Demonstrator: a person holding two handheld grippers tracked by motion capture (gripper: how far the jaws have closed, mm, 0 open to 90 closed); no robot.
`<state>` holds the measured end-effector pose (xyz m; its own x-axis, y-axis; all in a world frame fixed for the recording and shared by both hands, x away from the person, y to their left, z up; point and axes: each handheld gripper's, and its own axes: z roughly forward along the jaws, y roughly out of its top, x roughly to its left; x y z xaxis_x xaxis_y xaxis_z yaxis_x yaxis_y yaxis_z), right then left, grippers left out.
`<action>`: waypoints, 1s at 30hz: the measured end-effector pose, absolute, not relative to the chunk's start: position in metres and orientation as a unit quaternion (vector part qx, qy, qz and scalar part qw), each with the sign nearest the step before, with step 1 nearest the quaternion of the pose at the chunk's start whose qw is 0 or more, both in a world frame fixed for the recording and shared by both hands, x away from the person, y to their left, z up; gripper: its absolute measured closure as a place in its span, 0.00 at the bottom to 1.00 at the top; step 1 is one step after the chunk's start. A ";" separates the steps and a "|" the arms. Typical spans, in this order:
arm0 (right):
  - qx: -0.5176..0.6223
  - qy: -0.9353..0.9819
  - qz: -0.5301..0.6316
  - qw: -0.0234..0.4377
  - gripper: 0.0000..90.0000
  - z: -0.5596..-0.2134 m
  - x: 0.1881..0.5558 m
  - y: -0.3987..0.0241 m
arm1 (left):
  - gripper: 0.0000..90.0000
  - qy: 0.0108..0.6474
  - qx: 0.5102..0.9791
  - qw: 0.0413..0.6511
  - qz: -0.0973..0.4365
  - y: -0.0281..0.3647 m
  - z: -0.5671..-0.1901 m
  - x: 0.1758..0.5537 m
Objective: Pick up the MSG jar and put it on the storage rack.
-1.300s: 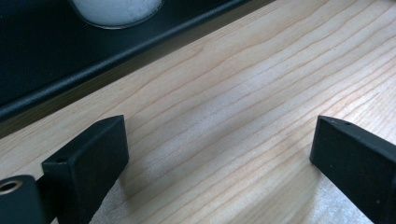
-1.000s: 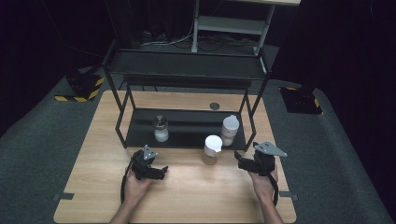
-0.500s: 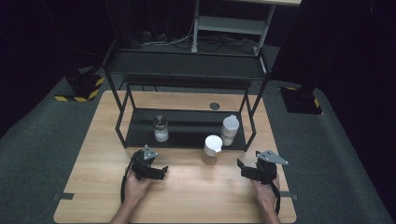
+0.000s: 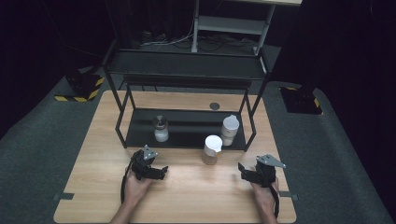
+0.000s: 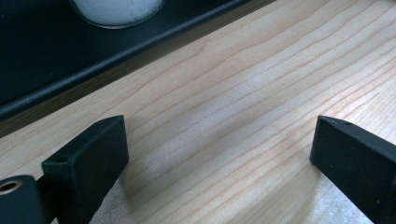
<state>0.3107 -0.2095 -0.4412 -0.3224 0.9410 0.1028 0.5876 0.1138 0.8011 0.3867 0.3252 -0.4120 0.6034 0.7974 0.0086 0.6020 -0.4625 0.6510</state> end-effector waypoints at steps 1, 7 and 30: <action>0.538 0.712 0.393 0.221 0.12 -0.443 0.312 -0.210 | 0.05 0.416 0.840 0.309 0.158 0.325 -0.412 0.387; 0.542 0.714 0.386 0.218 0.12 -0.446 0.315 -0.208 | 0.05 0.416 0.840 0.309 0.158 0.325 -0.412 0.387; 0.552 0.729 0.338 0.222 0.10 -0.441 0.325 -0.193 | 0.05 0.418 0.839 0.310 0.157 0.325 -0.412 0.387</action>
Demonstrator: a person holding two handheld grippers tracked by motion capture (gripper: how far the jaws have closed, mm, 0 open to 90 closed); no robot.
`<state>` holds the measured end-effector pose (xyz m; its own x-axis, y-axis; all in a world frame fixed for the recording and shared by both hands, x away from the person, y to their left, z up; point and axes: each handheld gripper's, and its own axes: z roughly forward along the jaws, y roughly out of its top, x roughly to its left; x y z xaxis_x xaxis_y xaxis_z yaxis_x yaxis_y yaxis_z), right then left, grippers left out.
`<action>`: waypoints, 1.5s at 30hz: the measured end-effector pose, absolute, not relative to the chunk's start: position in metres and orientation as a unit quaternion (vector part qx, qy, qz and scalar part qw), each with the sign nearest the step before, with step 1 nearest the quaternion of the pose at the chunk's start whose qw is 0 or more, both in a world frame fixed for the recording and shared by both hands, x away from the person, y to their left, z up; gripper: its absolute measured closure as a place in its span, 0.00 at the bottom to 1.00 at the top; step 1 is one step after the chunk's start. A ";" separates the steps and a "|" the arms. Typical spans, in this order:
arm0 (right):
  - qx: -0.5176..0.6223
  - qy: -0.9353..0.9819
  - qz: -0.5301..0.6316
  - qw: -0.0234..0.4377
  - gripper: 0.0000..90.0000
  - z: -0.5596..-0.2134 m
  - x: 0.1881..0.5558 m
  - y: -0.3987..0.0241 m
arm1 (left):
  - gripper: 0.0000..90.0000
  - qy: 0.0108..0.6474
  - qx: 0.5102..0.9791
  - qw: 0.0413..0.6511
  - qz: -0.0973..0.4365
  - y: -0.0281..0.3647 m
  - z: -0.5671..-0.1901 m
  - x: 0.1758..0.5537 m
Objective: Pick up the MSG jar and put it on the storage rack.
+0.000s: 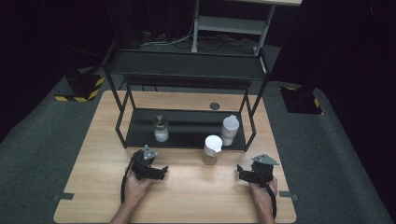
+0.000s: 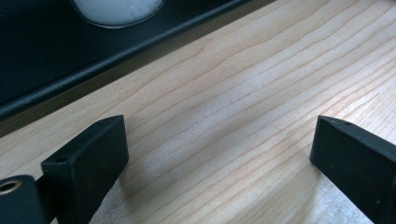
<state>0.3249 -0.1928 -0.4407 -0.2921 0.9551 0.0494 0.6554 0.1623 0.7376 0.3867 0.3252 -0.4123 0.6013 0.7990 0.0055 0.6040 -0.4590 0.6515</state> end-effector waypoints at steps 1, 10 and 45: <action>0.551 0.732 0.335 0.221 0.10 -0.440 0.326 -0.192 | 0.05 0.417 0.840 0.309 0.158 0.325 -0.412 0.387; 0.551 0.743 0.316 0.212 0.10 -0.437 0.334 -0.188 | 0.05 0.418 0.839 0.310 0.157 0.325 -0.412 0.387; 0.557 0.741 0.320 0.193 0.08 -0.437 0.339 -0.194 | 0.05 0.419 0.839 0.309 0.159 0.325 -0.412 0.387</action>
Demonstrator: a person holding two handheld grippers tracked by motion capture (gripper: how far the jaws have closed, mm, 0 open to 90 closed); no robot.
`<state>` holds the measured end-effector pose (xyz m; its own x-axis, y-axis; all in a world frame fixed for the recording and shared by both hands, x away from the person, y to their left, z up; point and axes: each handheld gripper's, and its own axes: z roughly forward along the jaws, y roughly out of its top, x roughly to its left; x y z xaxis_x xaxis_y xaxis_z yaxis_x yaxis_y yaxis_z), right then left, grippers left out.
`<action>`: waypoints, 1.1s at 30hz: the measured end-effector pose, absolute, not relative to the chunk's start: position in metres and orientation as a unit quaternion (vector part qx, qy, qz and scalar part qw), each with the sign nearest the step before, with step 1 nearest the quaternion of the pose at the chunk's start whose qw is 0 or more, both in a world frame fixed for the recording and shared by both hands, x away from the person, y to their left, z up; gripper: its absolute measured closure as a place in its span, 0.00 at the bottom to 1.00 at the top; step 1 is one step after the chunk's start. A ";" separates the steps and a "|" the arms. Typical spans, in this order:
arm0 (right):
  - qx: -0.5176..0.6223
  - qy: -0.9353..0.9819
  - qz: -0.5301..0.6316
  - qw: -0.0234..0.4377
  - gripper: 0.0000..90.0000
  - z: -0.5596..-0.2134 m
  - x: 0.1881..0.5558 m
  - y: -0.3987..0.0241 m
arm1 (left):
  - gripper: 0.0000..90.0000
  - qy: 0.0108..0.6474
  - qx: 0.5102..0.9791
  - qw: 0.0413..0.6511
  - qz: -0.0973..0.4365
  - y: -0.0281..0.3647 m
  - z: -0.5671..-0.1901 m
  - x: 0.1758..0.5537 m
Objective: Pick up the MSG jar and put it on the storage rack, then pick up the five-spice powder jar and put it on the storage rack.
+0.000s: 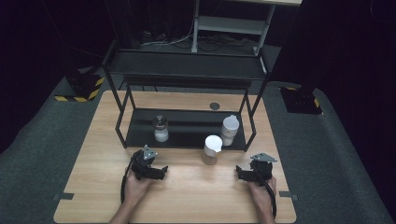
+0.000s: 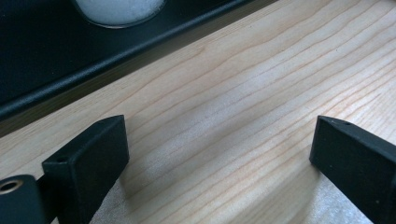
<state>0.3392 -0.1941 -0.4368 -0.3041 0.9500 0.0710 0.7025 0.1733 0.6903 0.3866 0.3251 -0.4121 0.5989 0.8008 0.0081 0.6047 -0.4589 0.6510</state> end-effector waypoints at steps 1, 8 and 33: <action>0.557 0.741 0.320 0.193 0.08 -0.437 0.339 -0.194 | 0.05 0.419 0.839 0.309 0.159 0.325 -0.412 0.387; 0.558 0.741 0.320 0.194 0.08 -0.437 0.339 -0.194 | 0.05 0.419 0.839 0.308 0.159 0.325 -0.412 0.387; 0.559 0.739 0.320 0.195 0.08 -0.437 0.339 -0.194 | 0.06 0.421 0.838 0.308 0.161 0.325 -0.412 0.386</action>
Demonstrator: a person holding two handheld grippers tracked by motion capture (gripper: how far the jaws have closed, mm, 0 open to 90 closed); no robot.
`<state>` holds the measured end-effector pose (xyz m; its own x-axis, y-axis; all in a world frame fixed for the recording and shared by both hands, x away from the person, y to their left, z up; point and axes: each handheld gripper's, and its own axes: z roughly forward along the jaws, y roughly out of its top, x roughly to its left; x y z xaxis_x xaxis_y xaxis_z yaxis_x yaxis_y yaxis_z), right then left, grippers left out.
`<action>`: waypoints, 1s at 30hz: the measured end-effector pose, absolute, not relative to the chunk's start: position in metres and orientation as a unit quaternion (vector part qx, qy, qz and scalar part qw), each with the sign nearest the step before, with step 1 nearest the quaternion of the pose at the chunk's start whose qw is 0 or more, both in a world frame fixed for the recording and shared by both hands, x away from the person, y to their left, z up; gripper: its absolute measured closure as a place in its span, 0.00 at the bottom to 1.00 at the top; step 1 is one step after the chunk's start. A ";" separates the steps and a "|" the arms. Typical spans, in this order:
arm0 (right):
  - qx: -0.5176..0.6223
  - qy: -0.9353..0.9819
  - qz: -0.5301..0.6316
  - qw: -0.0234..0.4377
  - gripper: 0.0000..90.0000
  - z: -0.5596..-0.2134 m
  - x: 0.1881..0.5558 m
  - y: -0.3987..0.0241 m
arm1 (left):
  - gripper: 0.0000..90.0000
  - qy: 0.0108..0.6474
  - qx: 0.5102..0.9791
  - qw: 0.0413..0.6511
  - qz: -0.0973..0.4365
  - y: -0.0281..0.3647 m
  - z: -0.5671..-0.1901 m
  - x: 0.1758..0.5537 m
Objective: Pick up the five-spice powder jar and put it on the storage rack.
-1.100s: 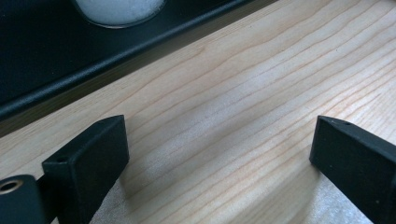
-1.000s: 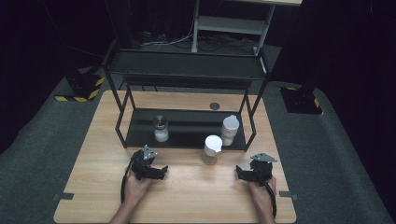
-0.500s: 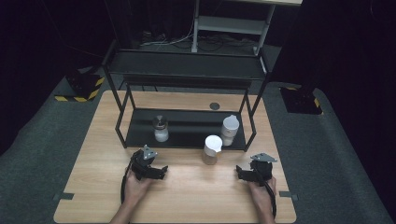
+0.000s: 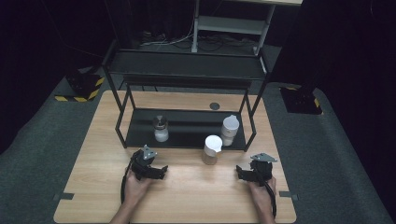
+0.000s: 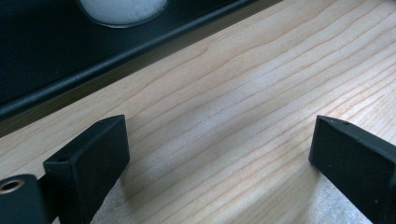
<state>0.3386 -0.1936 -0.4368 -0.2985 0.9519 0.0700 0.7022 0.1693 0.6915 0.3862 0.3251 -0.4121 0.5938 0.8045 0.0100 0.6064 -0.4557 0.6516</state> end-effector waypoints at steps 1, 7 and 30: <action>0.559 0.739 0.320 0.195 0.09 -0.437 0.339 -0.194 | 0.05 0.421 0.838 0.308 0.161 0.325 -0.412 0.386; 0.559 0.739 0.320 0.194 0.09 -0.437 0.339 -0.194 | 0.05 0.421 0.838 0.308 0.161 0.325 -0.412 0.386; 0.551 0.746 0.322 0.189 0.07 -0.436 0.338 -0.197 | 0.05 0.421 0.838 0.308 0.160 0.325 -0.412 0.386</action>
